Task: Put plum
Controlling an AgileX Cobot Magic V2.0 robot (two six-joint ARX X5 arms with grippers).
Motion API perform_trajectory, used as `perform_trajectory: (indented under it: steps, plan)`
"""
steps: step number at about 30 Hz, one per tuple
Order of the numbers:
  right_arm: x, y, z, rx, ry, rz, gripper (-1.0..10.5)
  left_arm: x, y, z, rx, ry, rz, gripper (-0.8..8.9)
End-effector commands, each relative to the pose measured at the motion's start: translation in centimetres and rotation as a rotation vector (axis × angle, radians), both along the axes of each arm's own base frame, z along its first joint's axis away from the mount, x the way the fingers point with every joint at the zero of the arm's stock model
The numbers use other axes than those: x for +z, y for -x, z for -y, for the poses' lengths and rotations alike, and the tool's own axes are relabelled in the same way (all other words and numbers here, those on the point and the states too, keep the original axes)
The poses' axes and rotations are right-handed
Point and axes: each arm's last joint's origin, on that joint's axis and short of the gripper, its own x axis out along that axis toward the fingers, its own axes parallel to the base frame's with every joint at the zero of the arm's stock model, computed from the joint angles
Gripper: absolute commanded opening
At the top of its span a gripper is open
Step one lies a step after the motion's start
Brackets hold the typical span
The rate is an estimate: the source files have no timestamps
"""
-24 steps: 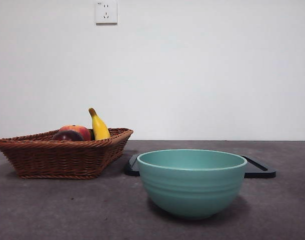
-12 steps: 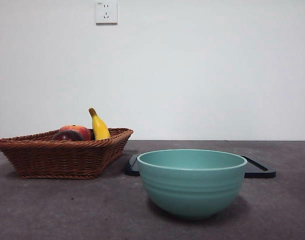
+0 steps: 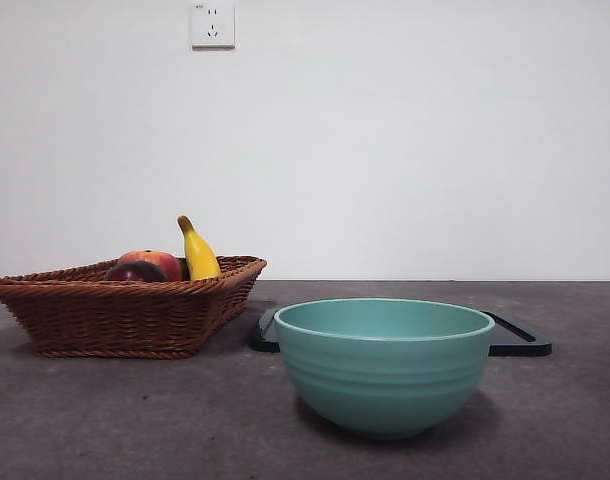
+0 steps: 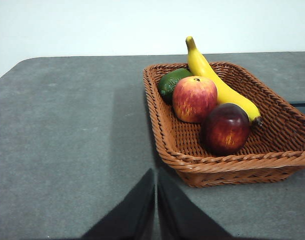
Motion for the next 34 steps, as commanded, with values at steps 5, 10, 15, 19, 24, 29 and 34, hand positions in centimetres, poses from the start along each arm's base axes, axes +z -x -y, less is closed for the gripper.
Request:
perform_trajectory:
  steps: [5, 10, 15, 19, 24, 29, 34]
  plan:
    - [0.3, 0.0, -0.1, 0.000, -0.014, 0.006, 0.1, -0.7, -0.1, 0.0, -0.014, -0.005, -0.024, 0.07]
    - [0.3, 0.0, -0.1, 0.000, -0.014, 0.006, 0.1, -0.7, -0.1, 0.0, -0.014, -0.005, -0.024, 0.07]
    - [0.3, 0.0, -0.1, 0.000, -0.013, 0.005, 0.1, -0.7, -0.1, 0.0, -0.014, -0.005, -0.024, 0.07]
    - [0.3, 0.0, -0.1, 0.018, 0.007, 0.041, 0.1, -0.7, -0.1, 0.0, -0.014, -0.005, -0.024, 0.07]
    - [1.2, -0.7, 1.1, -0.103, 0.025, 0.234, 0.1, -0.7, -0.1, 0.0, -0.014, -0.005, -0.024, 0.07]
    - [2.7, -1.2, 3.6, -0.327, 0.009, 0.434, 0.1, -0.7, -0.1, 0.0, -0.014, -0.005, -0.024, 0.07]
    - [2.6, -1.4, 5.6, -0.514, 0.049, 0.598, 0.1, -0.7, -0.1, 0.0, -0.014, -0.005, -0.024, 0.07]
